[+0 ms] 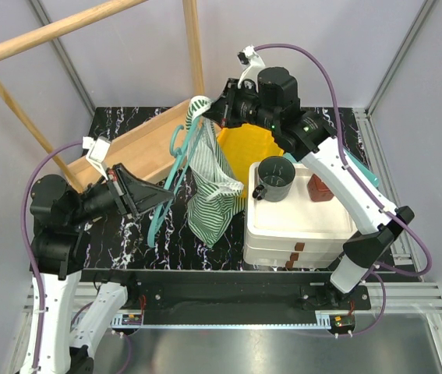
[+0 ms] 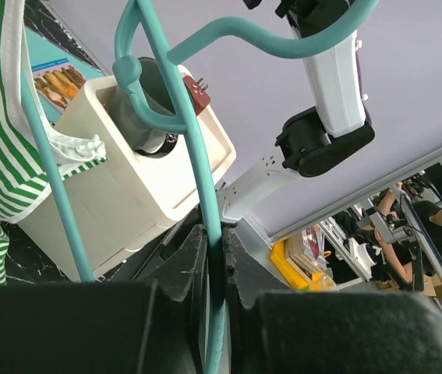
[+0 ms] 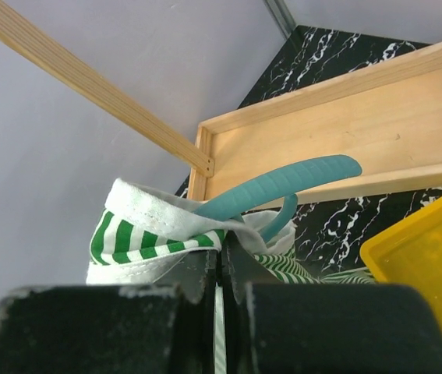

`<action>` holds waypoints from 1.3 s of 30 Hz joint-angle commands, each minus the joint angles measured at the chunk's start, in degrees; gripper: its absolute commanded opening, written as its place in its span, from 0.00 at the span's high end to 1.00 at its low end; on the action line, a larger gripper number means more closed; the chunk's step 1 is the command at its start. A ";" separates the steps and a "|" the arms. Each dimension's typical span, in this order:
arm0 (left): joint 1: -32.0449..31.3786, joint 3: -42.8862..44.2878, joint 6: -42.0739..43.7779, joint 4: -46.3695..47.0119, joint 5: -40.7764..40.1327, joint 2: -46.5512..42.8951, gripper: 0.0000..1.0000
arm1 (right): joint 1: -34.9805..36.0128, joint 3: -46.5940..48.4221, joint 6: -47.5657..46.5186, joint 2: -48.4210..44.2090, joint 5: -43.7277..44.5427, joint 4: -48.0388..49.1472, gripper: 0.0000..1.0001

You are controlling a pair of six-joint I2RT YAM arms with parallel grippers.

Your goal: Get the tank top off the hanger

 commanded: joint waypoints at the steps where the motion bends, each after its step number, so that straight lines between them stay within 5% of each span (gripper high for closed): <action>1: -1.54 5.97 4.71 -1.55 7.07 -2.63 1.00 | -5.84 1.31 -0.61 0.24 9.33 0.98 0.99; 6: -1.54 11.50 12.71 -14.71 0.05 -0.52 1.00 | -6.37 -3.79 -1.31 -2.48 9.25 1.33 0.96; 14: -1.54 12.04 13.60 -15.72 -2.51 0.19 1.00 | -6.63 -3.28 -1.58 -0.74 5.83 2.74 1.00; 20: -1.54 18.53 17.81 -20.10 -20.06 -1.75 1.00 | -6.19 -0.89 1.14 3.40 -2.87 2.74 1.00; 27: -1.54 21.54 20.46 -26.35 -46.52 -4.56 1.00 | 3.10 0.16 -2.81 4.72 -0.43 0.02 1.00; 39: -1.63 21.01 21.07 -27.05 -57.45 -8.61 1.00 | 19.81 -11.53 -5.45 4.89 9.51 -2.88 1.00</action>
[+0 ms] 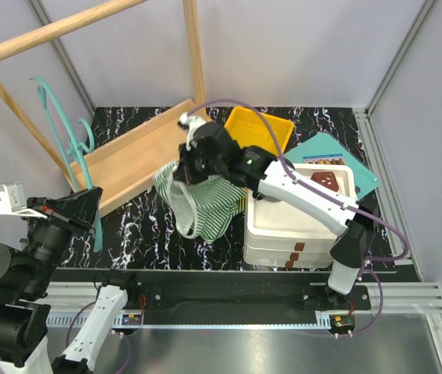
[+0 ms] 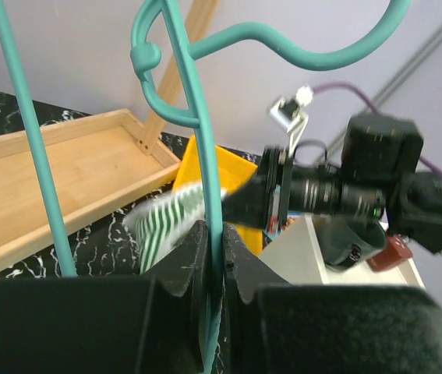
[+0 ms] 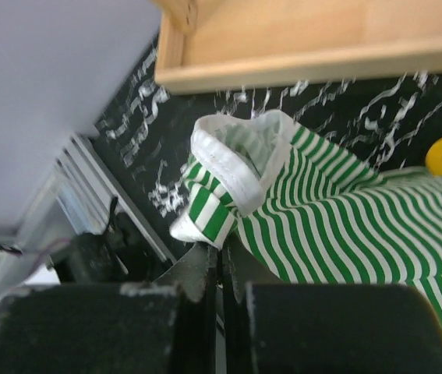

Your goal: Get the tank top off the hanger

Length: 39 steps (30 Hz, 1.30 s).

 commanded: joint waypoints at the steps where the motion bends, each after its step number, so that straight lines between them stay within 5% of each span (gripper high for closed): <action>1: -0.14 0.26 1.55 2.39 -4.79 -0.26 1.00 | 7.72 -1.47 -2.17 -0.31 4.99 -1.18 1.00; 12: -0.06 0.88 1.47 1.60 -5.32 -0.52 1.00 | 19.08 1.52 -2.52 -6.80 10.00 -4.17 1.00; 21: -0.06 0.00 0.50 1.60 -5.06 -0.08 1.00 | 17.60 -3.31 -5.42 -5.23 16.49 -3.20 0.98; 32: -0.23 -0.53 1.38 1.68 -5.41 0.01 1.00 | 14.87 -4.55 -7.80 6.98 29.51 -10.41 0.85; 35: -0.14 -0.61 1.64 1.51 -5.32 -0.17 1.00 | 12.41 -5.69 -6.57 9.35 25.40 -10.59 0.75; 39: -0.15 -0.79 2.34 1.42 -6.71 -0.78 1.00 | 12.23 -5.52 -7.00 12.60 24.15 -10.59 0.18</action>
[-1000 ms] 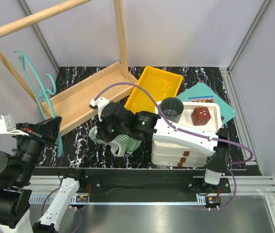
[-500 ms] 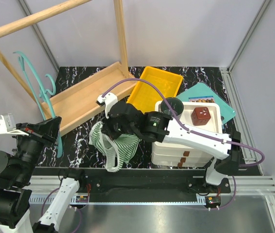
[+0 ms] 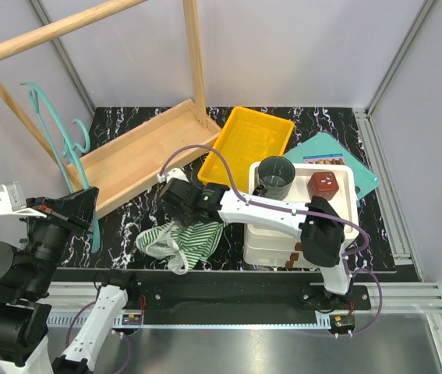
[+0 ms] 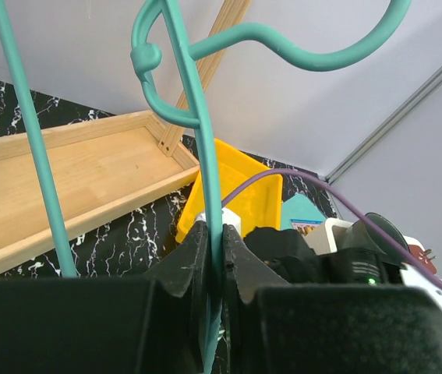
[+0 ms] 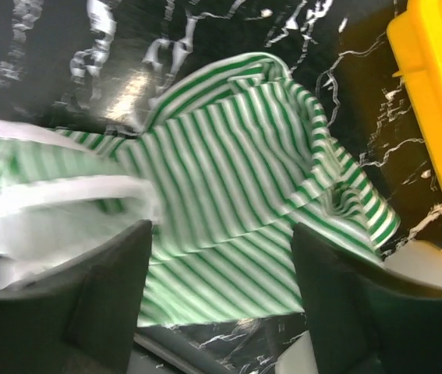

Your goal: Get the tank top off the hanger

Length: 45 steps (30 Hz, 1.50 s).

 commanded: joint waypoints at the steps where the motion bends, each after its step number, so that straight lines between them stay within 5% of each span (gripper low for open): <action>1: -0.14 -0.49 1.97 2.43 -2.73 -0.74 1.00 | -0.86 0.93 -0.18 1.75 0.08 -0.29 0.01; 22: -0.23 -1.10 1.97 1.64 -2.64 -1.71 1.00 | -0.33 -1.88 3.07 10.28 -5.54 3.84 0.02; 24: -0.23 -1.10 1.97 1.72 -2.64 -1.62 1.00 | 0.28 -2.32 3.33 9.75 -5.28 4.28 0.09; 35: -0.23 -1.36 1.80 1.72 -2.73 -1.88 1.00 | 1.60 -5.40 4.04 4.92 -7.04 6.56 0.88; 38: -0.15 -1.36 1.89 1.64 -2.99 -1.97 1.00 | 1.78 -5.31 3.42 0.80 -6.60 6.56 1.00; 45: -0.23 -1.63 1.80 1.72 -3.61 -2.06 1.00 | 2.74 -2.24 1.93 -13.18 -4.58 6.48 1.00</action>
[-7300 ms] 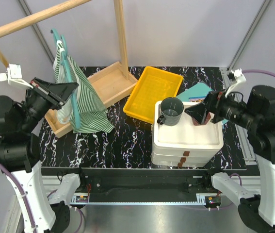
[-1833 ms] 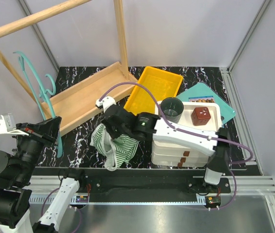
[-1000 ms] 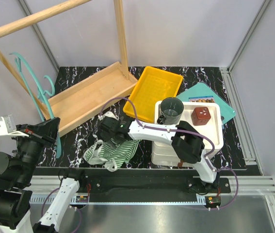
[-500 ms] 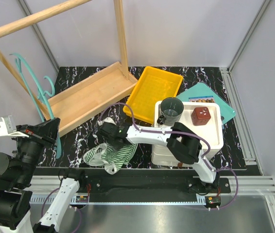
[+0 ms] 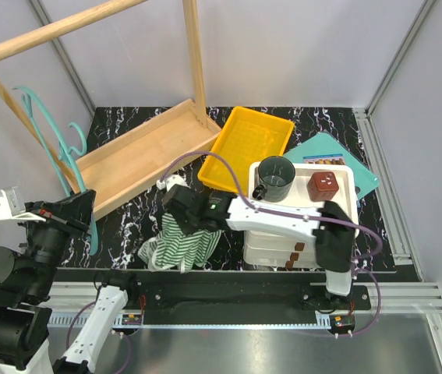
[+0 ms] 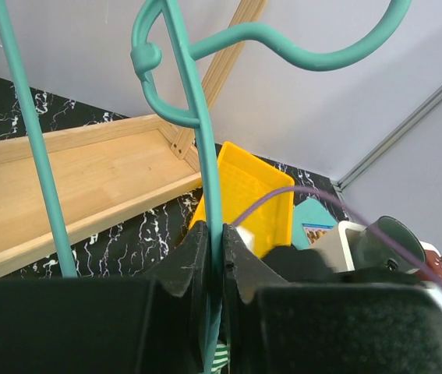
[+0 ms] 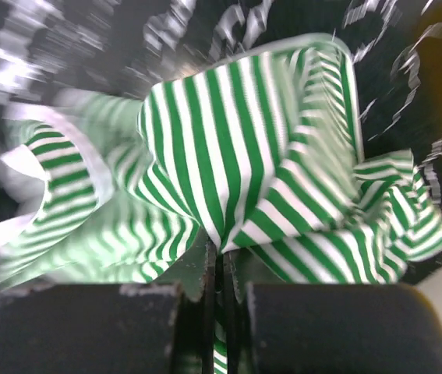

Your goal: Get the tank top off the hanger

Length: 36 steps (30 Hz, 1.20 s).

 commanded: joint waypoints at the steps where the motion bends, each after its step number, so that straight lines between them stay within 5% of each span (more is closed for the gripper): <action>1: -0.15 -0.43 0.94 1.88 -1.58 -0.60 1.00 | 0.86 4.21 -1.55 -13.44 1.46 1.58 1.00; 9: -0.14 -1.39 0.77 2.22 -1.40 -0.33 1.00 | -0.10 18.94 -8.65 -16.81 7.16 -4.39 1.00; 21: -0.15 -1.92 0.42 2.31 -0.78 -0.33 1.00 | -18.72 49.81 -19.81 -5.83 7.94 -15.73 1.00; 36: -0.14 -4.82 0.68 4.68 0.53 -0.33 1.00 | -34.20 50.89 -44.07 -0.55 -11.00 -14.59 1.00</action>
